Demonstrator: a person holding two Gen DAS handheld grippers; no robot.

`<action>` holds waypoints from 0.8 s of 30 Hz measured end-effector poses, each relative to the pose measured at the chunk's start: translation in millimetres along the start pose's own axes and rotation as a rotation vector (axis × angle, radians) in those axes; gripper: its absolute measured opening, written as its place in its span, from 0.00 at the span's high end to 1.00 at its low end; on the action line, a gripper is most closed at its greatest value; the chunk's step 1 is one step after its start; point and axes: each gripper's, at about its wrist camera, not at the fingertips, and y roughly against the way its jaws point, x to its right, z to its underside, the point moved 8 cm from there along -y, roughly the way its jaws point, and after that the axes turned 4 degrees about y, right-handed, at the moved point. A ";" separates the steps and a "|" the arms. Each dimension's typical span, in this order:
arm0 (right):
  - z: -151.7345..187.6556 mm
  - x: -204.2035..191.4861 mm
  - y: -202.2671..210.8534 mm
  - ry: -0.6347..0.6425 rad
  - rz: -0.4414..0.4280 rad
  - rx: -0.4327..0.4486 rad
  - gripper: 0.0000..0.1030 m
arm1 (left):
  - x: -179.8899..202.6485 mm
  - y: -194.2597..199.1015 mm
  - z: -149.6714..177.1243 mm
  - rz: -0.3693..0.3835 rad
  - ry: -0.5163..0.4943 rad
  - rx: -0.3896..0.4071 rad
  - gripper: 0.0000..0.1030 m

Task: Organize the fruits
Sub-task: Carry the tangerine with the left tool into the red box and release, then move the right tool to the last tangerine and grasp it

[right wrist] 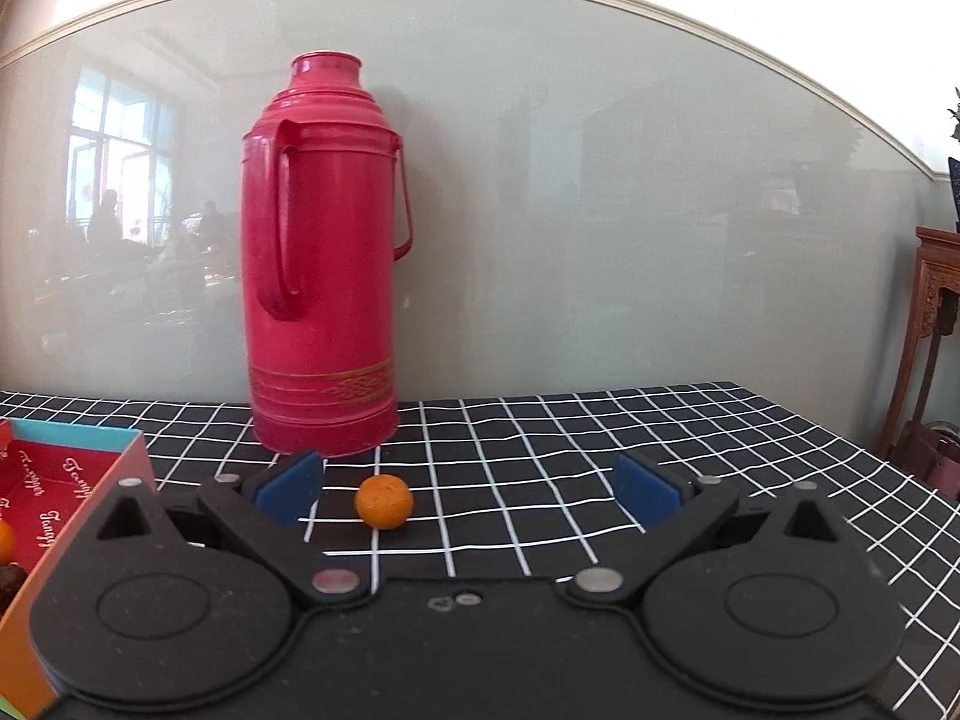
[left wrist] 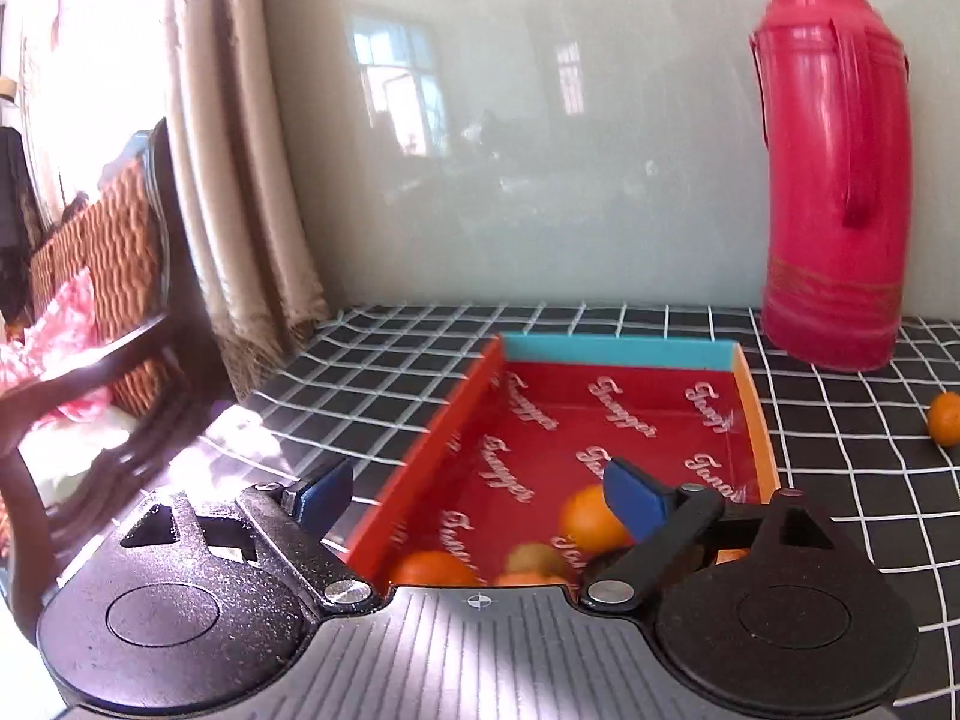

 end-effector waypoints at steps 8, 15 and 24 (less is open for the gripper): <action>4.4 -23.4 -12.9 0.002 -0.113 -0.049 0.06 | -59.5 34.3 7.0 -0.069 0.085 0.073 0.02; 16.6 -41.9 -50.2 0.012 -0.190 -0.180 0.06 | -112.1 44.6 19.9 -0.203 0.120 0.148 0.00; 18.1 -55.5 -99.4 0.037 -0.174 -0.251 0.07 | -147.8 35.5 31.6 -0.238 0.170 0.098 0.00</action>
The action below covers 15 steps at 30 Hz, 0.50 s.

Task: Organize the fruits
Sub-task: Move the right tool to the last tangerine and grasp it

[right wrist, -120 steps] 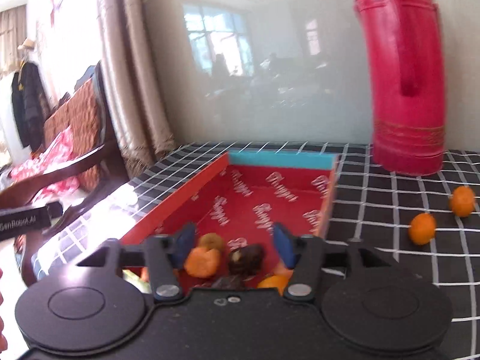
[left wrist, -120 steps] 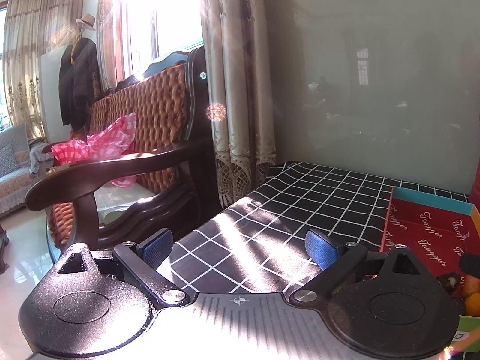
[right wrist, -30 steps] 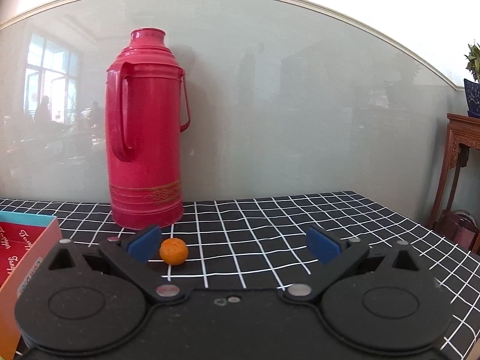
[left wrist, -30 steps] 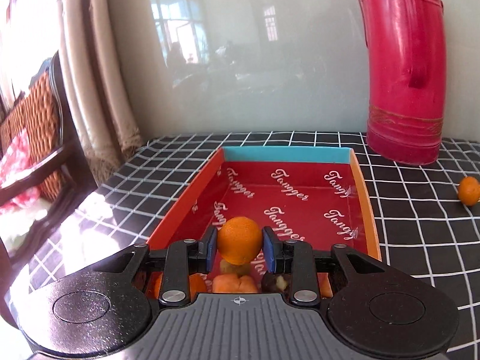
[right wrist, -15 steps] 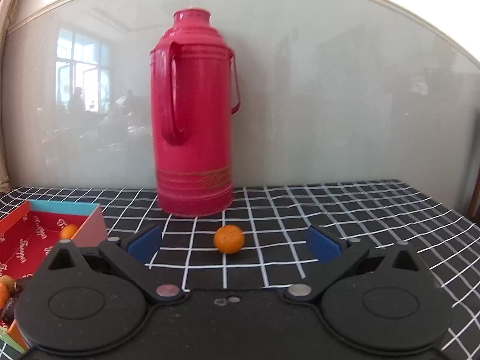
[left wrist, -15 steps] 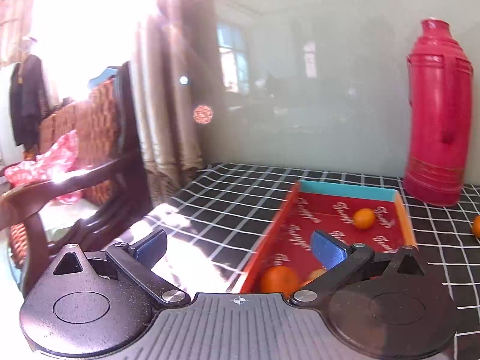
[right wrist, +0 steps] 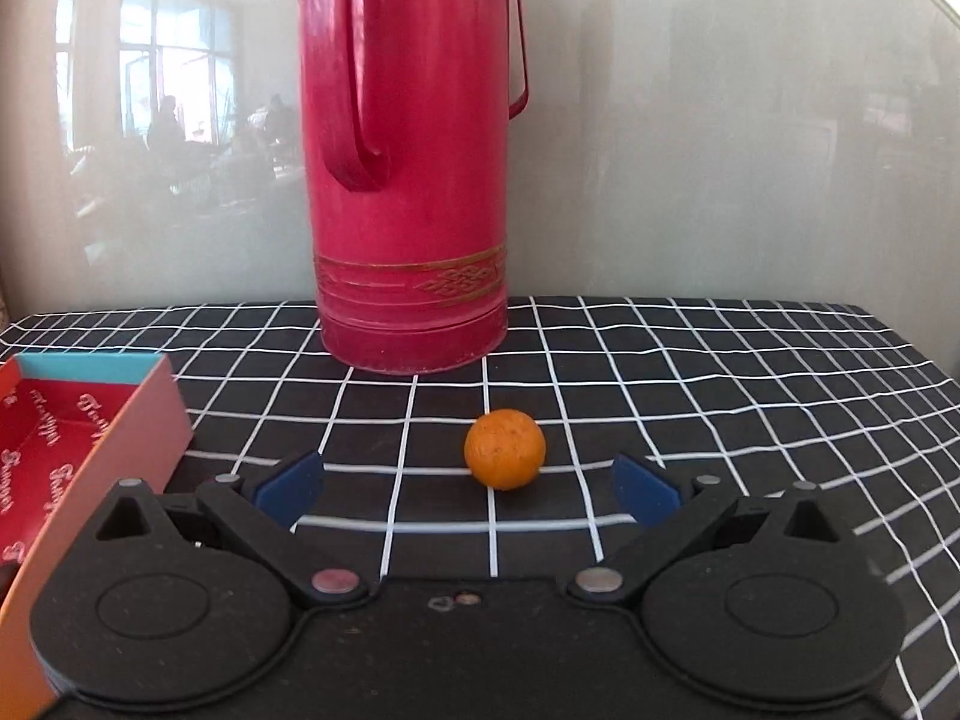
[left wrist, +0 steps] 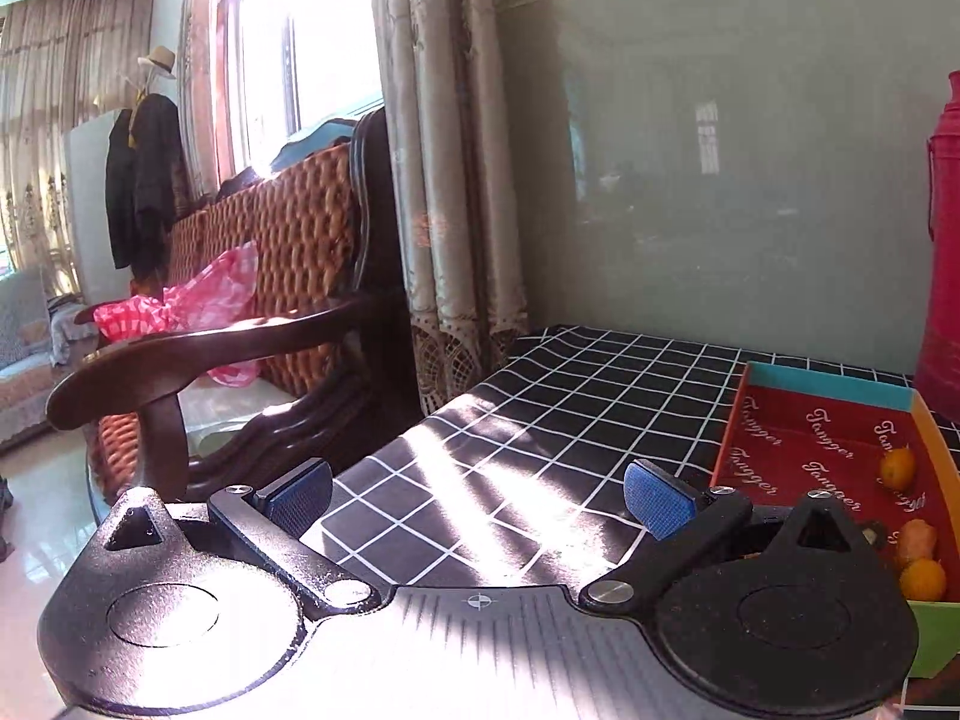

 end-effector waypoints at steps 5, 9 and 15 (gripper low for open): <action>-3.4 4.6 -29.9 -0.011 0.007 -0.062 0.23 | -13.3 -5.0 3.2 -0.026 0.015 -0.017 0.00; -0.6 4.7 -43.5 -0.034 -0.020 -0.105 0.42 | -16.4 -4.9 5.4 -0.035 0.017 -0.027 0.00; -3.5 8.6 -47.3 0.023 0.047 -0.083 0.72 | -18.0 -7.4 6.5 -0.041 0.013 -0.033 0.00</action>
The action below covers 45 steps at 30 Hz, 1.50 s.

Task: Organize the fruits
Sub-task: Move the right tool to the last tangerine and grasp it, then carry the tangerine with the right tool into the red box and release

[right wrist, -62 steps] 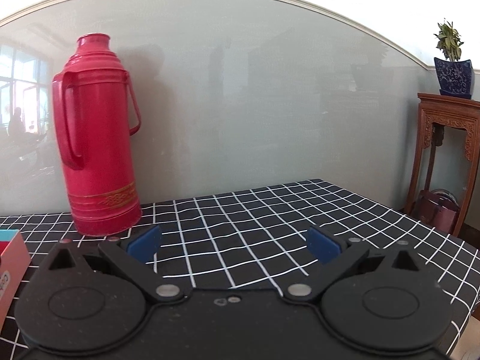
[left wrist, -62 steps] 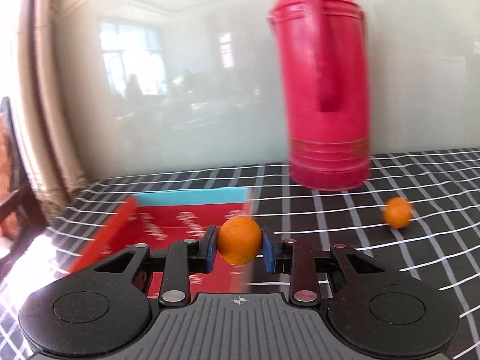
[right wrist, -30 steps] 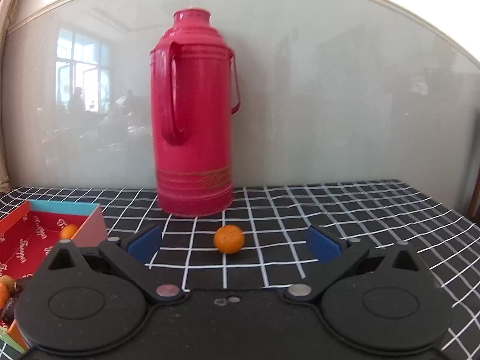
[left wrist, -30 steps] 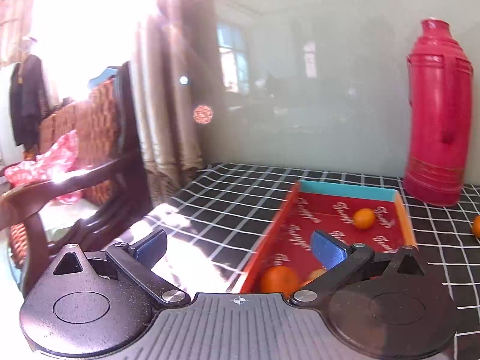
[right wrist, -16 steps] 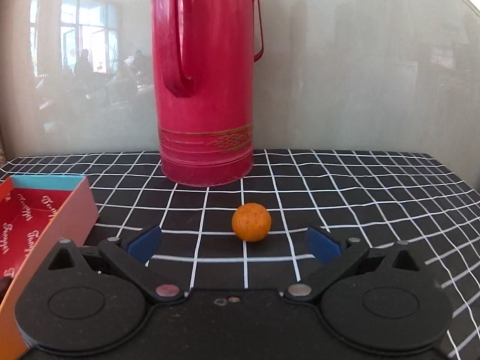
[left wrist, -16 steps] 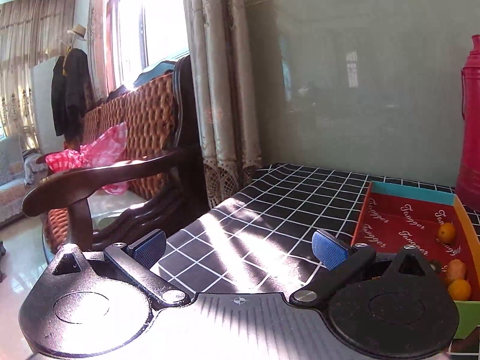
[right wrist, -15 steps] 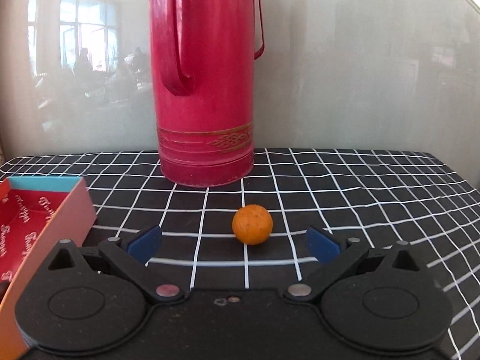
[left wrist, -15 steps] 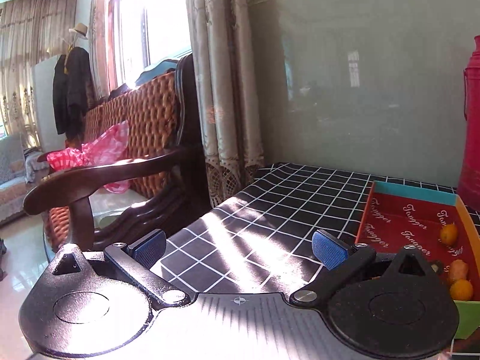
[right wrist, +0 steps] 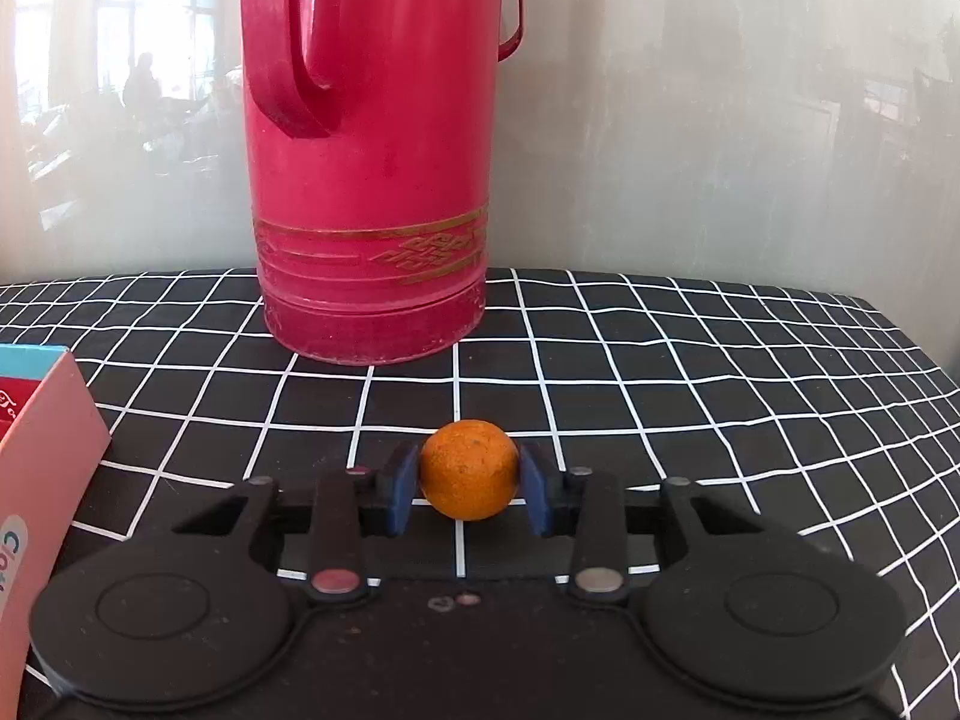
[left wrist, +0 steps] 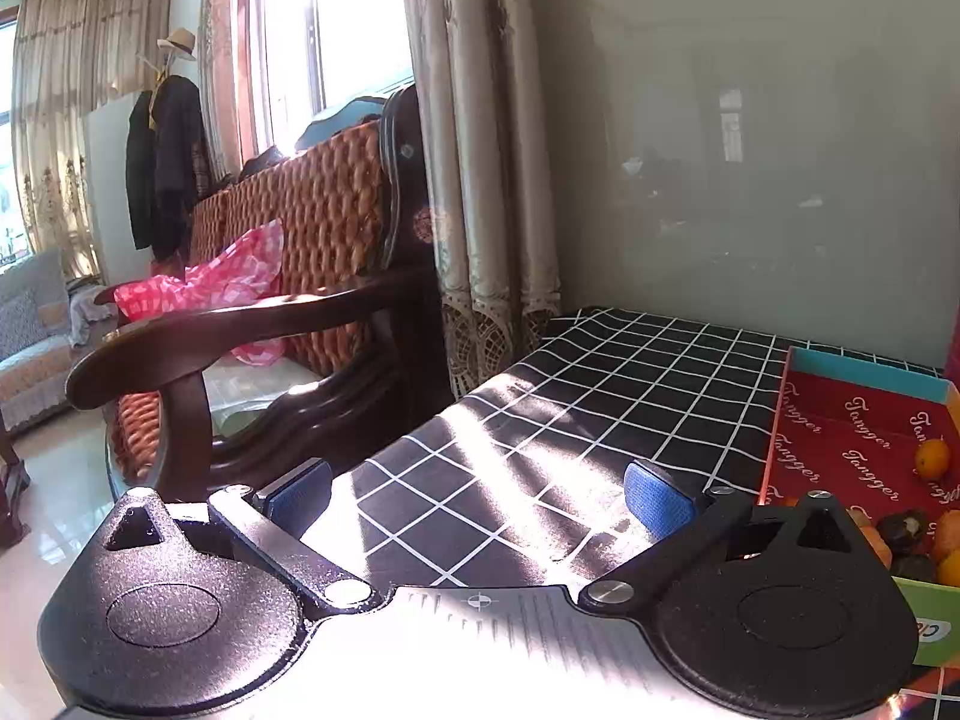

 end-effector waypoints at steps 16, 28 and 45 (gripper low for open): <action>-17.7 -13.4 46.9 -0.090 -0.233 0.127 0.74 | 1.5 -0.9 1.3 0.002 0.014 -0.016 0.00; 10.7 -143.5 111.9 0.158 -0.617 0.121 0.72 | 6.7 -0.1 5.2 0.018 -0.017 -0.034 0.00; 34.2 -46.0 199.6 0.005 -0.387 0.160 0.05 | 75.9 55.8 -3.3 0.257 -0.138 0.001 0.00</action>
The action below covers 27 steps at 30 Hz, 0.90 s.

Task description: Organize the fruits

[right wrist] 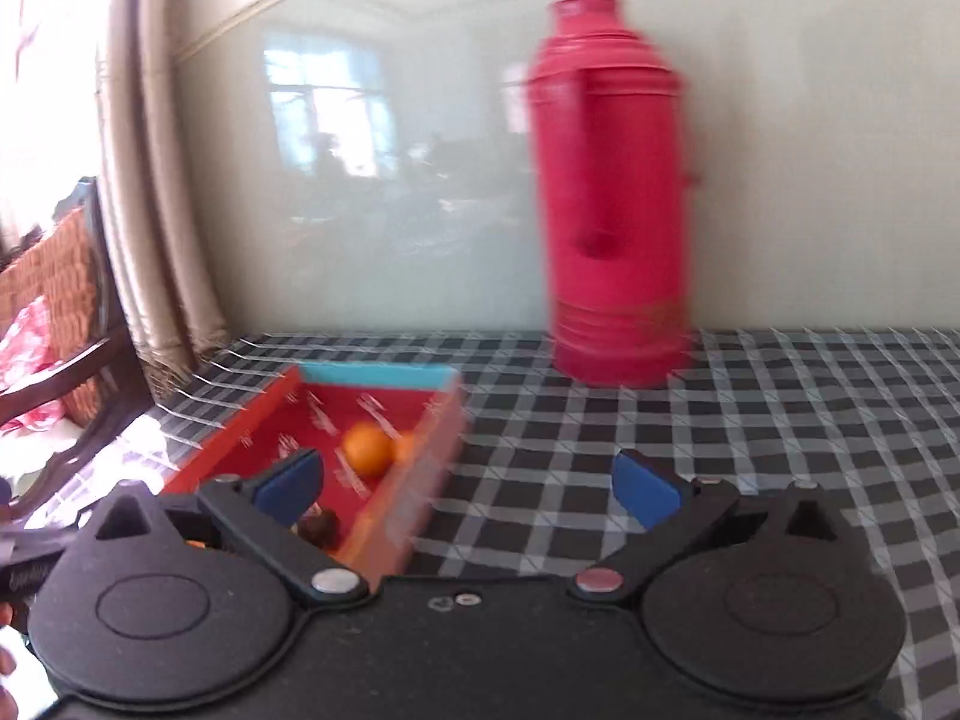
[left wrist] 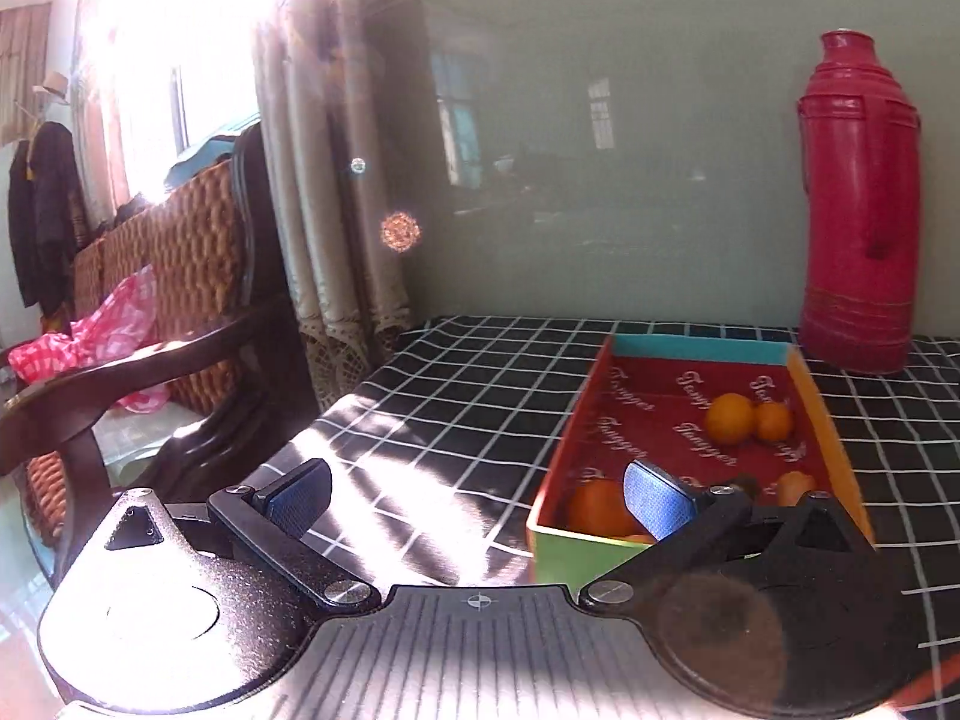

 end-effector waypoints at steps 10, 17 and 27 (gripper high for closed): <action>33.5 2.2 114.6 -0.050 0.084 -0.032 0.05 | 24.5 121.3 -6.5 0.135 -0.021 0.018 0.00; 26.7 -34.6 165.4 0.027 0.074 0.028 0.05 | -12.2 177.2 2.4 0.125 0.028 0.002 0.00; 22.5 -56.5 175.6 0.073 0.045 0.042 0.06 | -23.8 182.4 3.9 0.124 0.030 -0.027 0.00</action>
